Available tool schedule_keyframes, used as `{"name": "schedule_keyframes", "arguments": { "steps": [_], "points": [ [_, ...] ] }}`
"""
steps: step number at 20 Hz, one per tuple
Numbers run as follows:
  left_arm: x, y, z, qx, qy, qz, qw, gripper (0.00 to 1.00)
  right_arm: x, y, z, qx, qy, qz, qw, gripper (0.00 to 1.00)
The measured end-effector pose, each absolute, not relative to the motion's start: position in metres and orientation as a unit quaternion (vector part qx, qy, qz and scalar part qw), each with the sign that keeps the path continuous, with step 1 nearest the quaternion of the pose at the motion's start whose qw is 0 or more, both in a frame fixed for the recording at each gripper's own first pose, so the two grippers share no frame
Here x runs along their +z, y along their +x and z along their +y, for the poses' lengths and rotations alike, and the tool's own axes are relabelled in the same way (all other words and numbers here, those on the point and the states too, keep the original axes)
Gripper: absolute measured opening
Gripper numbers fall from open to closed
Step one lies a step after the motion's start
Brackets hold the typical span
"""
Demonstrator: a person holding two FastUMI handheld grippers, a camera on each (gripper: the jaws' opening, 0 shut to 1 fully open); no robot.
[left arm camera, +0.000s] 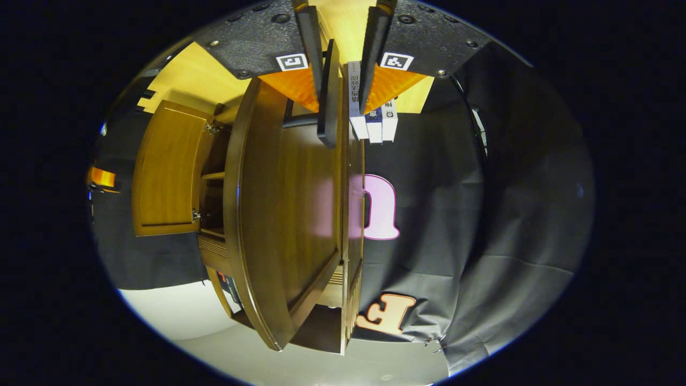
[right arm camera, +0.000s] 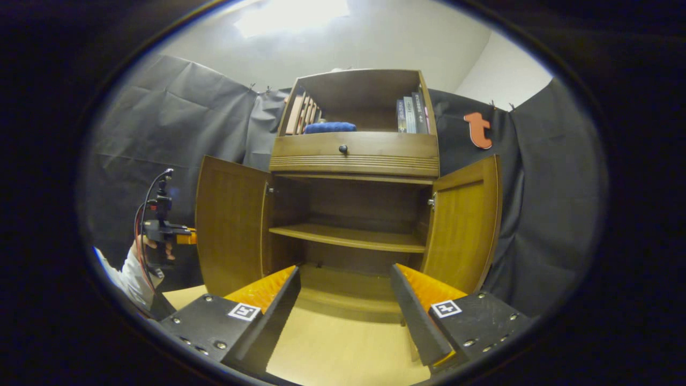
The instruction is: Open the right door of the double-door shoe cabinet with the right hand, and open the left door with the left hand.
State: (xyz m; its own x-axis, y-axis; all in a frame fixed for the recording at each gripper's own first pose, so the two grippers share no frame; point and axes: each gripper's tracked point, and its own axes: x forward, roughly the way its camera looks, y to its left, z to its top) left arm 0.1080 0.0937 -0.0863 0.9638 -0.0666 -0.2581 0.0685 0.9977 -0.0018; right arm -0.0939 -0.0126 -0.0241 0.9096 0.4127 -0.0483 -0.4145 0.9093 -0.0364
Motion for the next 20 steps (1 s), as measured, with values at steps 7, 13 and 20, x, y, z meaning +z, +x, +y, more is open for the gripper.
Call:
{"name": "schedule_keyframes", "arguments": {
  "steps": [7, 13, 20],
  "points": [
    [-0.048, 0.070, 0.110, 0.059, 0.005, 0.095, 0.994, 0.59, -0.036, -0.093, -0.018, 0.223, -0.015, 0.024, 0.975, 1.00],
    [0.003, 0.038, 0.078, 0.099, -0.015, 0.060, 0.993, 0.89, -0.042, -0.098, -0.024, 0.233, 0.017, 0.037, 0.972, 1.00],
    [0.052, 0.032, 0.002, 0.071, 0.003, 0.011, 0.997, 0.90, -0.027, -0.112, -0.038, 0.234, 0.025, 0.032, 0.971, 1.00]
  ]
}}
